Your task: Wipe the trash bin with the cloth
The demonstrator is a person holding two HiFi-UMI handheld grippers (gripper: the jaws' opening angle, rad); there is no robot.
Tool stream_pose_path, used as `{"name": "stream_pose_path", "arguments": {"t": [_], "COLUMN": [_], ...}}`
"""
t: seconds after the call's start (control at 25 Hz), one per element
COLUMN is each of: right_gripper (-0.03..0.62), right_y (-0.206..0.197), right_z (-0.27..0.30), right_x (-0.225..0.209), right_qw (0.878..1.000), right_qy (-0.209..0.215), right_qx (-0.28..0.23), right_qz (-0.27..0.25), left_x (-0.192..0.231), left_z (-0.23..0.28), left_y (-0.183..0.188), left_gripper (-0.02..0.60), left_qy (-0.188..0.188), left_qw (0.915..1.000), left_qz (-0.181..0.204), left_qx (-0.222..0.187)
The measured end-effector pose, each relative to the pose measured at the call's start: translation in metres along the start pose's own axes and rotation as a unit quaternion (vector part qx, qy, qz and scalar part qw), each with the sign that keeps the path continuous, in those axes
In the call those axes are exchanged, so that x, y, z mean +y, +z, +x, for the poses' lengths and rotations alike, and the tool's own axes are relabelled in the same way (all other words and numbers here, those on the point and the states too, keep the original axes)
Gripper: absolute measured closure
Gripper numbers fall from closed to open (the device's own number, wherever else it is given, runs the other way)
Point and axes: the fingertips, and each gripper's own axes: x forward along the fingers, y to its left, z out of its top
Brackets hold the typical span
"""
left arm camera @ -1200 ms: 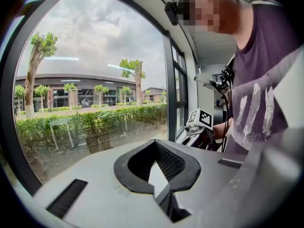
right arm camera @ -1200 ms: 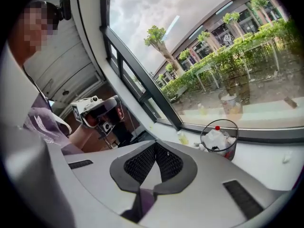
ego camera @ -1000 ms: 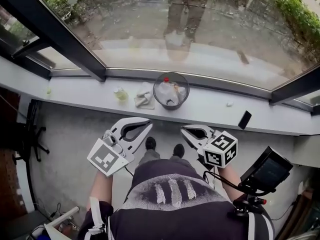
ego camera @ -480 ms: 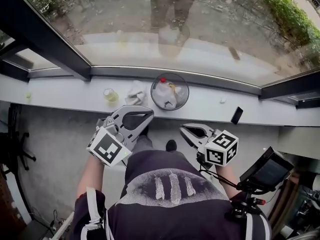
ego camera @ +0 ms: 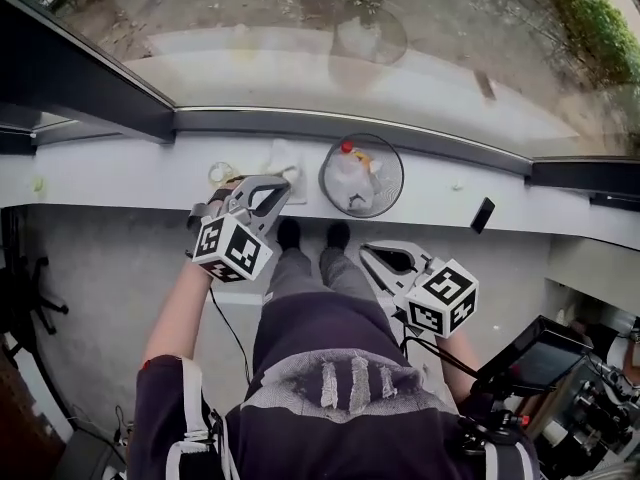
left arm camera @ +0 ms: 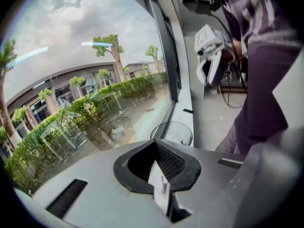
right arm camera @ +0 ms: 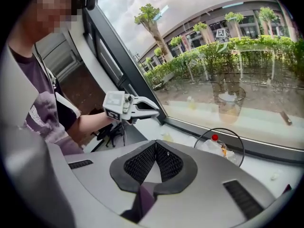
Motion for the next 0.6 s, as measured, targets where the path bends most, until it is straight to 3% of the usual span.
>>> {"name": "stream_pose_path", "arguments": {"t": [0.12,0.24,0.28,0.4,0.6], "right_gripper": [0.594,0.594,0.594,0.594,0.594], "right_y": [-0.003,-0.008,-0.010,-0.015,-0.028], "right_z": [0.007,0.016,0.020,0.034,0.052], "right_x": [-0.019,-0.040,-0.046,-0.063,-0.097], "right_qw": [1.000,0.999,0.999,0.998,0.997], "right_qy": [-0.010,-0.009,-0.005,0.000,-0.025], "right_qx": [0.016,0.029,0.033,0.045,0.075], "right_qz": [0.010,0.029,0.035,0.041,0.014], "left_x": [-0.004,-0.015,-0.018,-0.031,-0.051], "left_z": [0.043,0.090,0.105,0.148,0.207], "left_y": [-0.047,-0.097,-0.114,-0.166,-0.231], "left_gripper": [0.575,0.190,0.150,0.123,0.121], "left_qy": [-0.019,-0.063,-0.074,-0.106,-0.153], "left_qw": [0.9972,0.9889,0.9846,0.9702,0.9504], "left_qz": [0.027,0.011,0.016,0.035,0.051], "left_qx": [0.067,0.134,0.158,0.215,0.266]}}
